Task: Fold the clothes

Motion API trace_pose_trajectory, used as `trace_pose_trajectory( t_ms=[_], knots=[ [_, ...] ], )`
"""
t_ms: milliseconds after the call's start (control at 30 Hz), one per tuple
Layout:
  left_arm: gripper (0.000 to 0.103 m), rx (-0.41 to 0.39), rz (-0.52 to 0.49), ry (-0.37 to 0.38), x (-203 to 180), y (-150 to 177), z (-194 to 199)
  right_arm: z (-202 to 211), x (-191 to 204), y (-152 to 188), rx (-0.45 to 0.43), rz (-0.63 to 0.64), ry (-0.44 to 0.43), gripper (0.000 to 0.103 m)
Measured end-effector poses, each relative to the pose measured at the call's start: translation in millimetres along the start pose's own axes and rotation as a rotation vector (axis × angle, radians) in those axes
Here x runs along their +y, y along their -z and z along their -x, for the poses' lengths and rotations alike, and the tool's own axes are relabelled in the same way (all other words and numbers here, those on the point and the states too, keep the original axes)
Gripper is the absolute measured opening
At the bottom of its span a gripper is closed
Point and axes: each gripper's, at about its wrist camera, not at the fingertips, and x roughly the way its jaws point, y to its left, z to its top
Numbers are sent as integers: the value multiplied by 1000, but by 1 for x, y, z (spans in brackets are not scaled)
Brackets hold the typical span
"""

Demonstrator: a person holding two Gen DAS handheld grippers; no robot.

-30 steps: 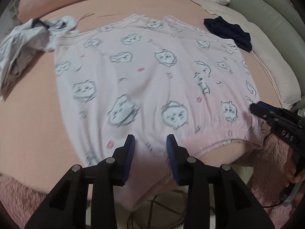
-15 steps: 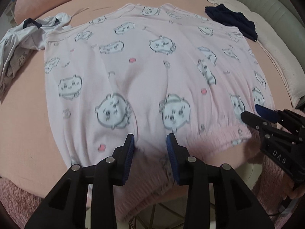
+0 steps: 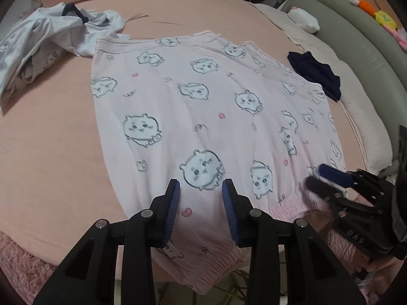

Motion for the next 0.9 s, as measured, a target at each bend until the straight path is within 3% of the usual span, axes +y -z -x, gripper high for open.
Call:
trace_pose_trajectory(
  t_ms=[67, 300, 433, 533, 633, 700, 800, 867, 900],
  knots=[
    [36, -4, -23, 36, -7, 8, 3, 4, -1, 10, 2, 21, 22, 36],
    [37, 10, -263, 154, -63, 24, 0, 16, -3, 44, 9, 96, 100, 36],
    [36, 61, -316, 101, -79, 29, -19, 14, -19, 47, 27, 25, 34, 36],
    [36, 60, -361, 48, -88, 33, -23, 10, -16, 45, 36, 46, 19, 37],
    [36, 64, -339, 29, -89, 32, -26, 7, -5, 45, 41, 87, 21, 51],
    [30, 59, -343, 13, -91, 32, -28, 7, 0, 47, 35, 101, 23, 51],
    [18, 37, -350, 12, -92, 33, -24, 5, -8, 44, 36, 62, 10, 41],
    [12, 22, -346, 25, -91, 32, -19, 5, -16, 41, 31, 29, 10, 16],
    [5, 16, -345, 34, -91, 32, -16, 7, -20, 40, 28, 14, 14, 11]
  ],
)
